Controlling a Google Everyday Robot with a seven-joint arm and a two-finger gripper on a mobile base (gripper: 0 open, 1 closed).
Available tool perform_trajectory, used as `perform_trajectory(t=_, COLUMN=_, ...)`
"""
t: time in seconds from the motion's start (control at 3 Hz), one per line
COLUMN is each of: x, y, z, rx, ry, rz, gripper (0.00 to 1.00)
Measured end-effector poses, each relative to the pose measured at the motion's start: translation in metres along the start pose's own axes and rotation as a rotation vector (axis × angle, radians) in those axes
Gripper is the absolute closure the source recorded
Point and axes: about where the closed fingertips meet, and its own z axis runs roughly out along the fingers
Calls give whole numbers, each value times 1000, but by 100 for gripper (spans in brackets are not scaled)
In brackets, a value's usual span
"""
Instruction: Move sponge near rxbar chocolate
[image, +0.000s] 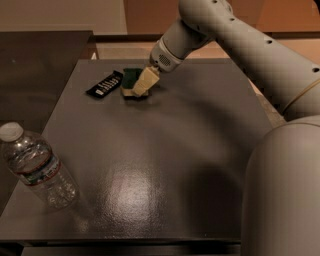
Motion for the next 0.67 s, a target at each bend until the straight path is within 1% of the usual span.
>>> perform_trajectory(t=0.33, x=0, y=1, z=3, rx=-5, ry=2, rz=-1, gripper=0)
perform_trajectory(t=0.67, x=0, y=1, z=3, rx=-5, ry=2, rz=-1, gripper=0)
